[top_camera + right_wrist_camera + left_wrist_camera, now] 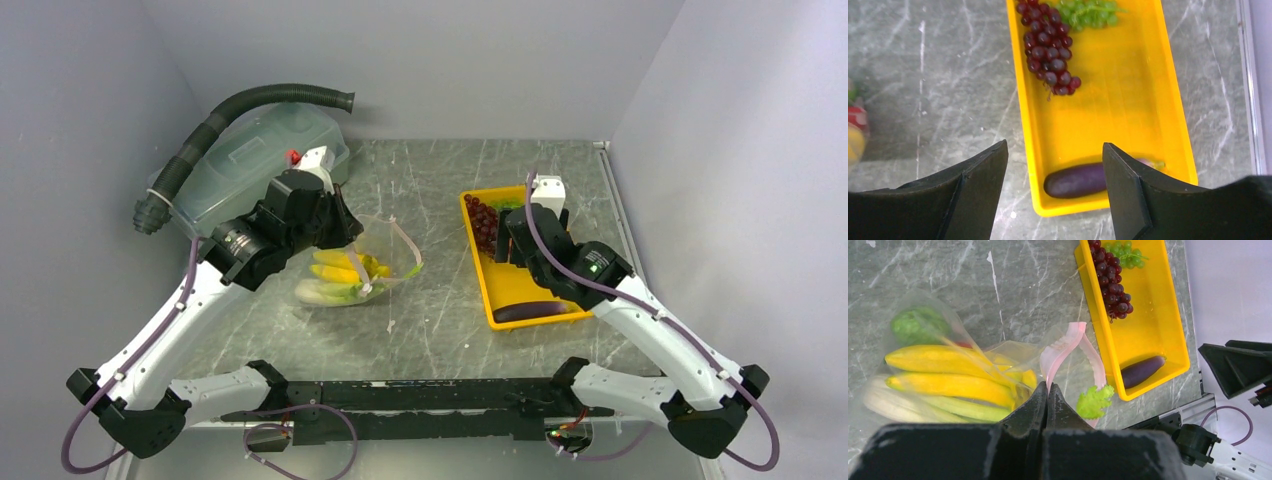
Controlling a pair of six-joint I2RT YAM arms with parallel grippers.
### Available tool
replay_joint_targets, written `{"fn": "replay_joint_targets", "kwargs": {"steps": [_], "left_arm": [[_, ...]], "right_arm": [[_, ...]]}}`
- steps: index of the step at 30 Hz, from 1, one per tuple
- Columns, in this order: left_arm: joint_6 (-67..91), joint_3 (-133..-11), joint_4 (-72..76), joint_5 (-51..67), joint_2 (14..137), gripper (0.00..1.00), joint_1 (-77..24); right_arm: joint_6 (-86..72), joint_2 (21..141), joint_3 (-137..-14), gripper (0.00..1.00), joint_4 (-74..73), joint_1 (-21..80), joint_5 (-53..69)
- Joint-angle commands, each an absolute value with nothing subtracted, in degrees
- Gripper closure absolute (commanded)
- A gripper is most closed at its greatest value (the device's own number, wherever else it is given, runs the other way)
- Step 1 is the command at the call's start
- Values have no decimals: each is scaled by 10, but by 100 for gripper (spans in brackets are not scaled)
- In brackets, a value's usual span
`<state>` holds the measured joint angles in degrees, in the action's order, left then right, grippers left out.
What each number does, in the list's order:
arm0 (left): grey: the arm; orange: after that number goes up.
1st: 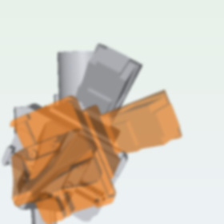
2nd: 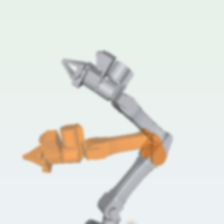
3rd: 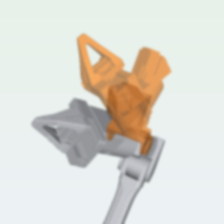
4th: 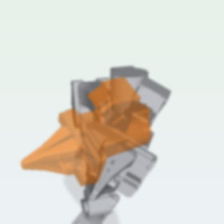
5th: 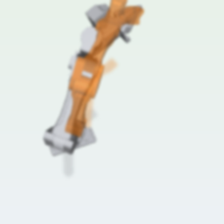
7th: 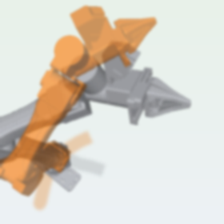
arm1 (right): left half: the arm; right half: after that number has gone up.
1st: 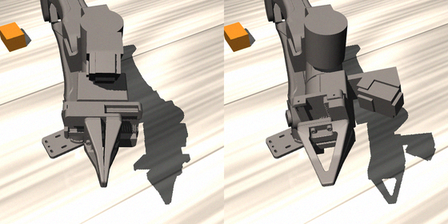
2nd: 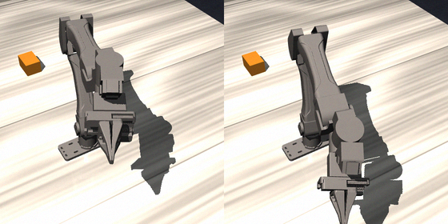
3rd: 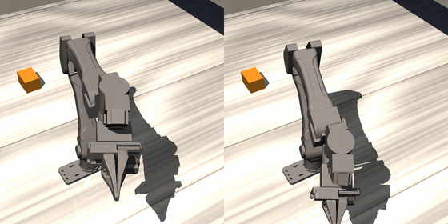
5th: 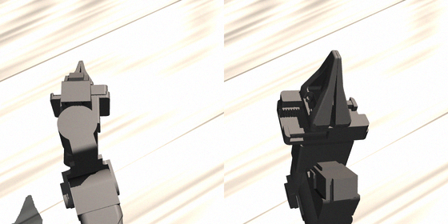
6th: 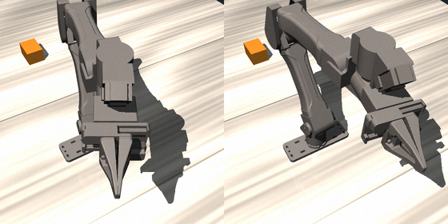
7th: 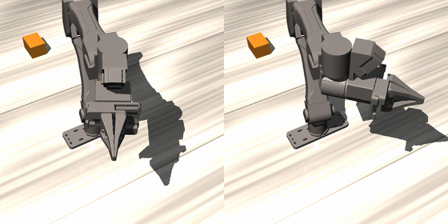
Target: Place the food in the zip-top bag and seal the zipper
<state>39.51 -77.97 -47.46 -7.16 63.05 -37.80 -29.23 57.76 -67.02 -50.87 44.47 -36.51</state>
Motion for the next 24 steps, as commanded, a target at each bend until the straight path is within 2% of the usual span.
{"fn": "replay_joint_targets", "kwargs": {"steps": [1, 9, 24], "left_arm": [[378, -772, -447, -57, 613, 100, -375], [367, -770, -452, -47, 605, 100, -375], [346, -769, -458, -23, 607, 100, -375]], "right_arm": [[-328, 585, -651, 27, -560, 411, -291], [-407, 602, -588, 27, -554, 335, -237], [-580, 656, -528, 25, -569, 253, -249]]}}
